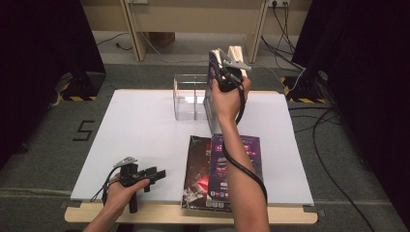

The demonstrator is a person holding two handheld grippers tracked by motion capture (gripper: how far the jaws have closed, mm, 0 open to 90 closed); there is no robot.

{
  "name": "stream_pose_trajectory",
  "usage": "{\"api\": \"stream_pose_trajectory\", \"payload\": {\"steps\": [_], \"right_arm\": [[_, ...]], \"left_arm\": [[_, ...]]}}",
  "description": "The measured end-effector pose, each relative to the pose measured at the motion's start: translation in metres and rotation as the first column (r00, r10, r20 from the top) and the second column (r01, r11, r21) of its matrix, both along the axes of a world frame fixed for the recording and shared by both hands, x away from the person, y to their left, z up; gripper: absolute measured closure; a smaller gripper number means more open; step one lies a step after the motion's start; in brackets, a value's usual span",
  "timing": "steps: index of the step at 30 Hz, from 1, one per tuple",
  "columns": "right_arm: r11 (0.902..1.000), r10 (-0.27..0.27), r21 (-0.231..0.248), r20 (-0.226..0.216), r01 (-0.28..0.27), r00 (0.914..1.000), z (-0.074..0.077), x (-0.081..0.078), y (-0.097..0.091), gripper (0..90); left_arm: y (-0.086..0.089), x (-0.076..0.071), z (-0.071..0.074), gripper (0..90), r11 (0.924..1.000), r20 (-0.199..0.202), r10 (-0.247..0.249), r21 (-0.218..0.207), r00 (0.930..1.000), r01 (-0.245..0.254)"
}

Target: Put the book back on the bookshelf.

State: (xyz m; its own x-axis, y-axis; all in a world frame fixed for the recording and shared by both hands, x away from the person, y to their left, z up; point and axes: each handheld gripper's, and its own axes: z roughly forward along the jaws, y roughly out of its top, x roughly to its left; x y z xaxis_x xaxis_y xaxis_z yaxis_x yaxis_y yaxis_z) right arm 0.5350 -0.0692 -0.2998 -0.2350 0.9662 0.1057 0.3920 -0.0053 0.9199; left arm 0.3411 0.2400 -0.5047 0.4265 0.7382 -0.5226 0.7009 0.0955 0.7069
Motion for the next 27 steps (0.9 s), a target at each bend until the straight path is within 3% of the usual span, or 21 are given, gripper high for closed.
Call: {"api": "stream_pose_trajectory", "payload": {"steps": [17, 21, 27], "right_arm": [[0.9995, -0.004, -0.032, -0.055, 0.002, 0.9985, 0.001, 0.006, 0.006, 82.2], [0.9996, -0.006, -0.028, -0.047, 0.005, 0.9989, 0.001, 0.006, 0.009, 82.7], [0.9998, -0.003, -0.019, 0.000, 0.003, 1.0000, -0.003, 0.004, 0.011, 83.0]], "left_arm": [[0.000, 0.000, 0.000, 40.4, 1.0000, -0.002, -0.003, 0.001, 1.0000, 0.003], [0.000, 0.000, 0.000, 40.4, 1.0000, 0.000, 0.001, -0.003, 1.0000, -0.001], [0.001, 0.000, 0.000, 40.4, 1.0000, 0.001, 0.003, -0.005, 1.0000, -0.003]]}}
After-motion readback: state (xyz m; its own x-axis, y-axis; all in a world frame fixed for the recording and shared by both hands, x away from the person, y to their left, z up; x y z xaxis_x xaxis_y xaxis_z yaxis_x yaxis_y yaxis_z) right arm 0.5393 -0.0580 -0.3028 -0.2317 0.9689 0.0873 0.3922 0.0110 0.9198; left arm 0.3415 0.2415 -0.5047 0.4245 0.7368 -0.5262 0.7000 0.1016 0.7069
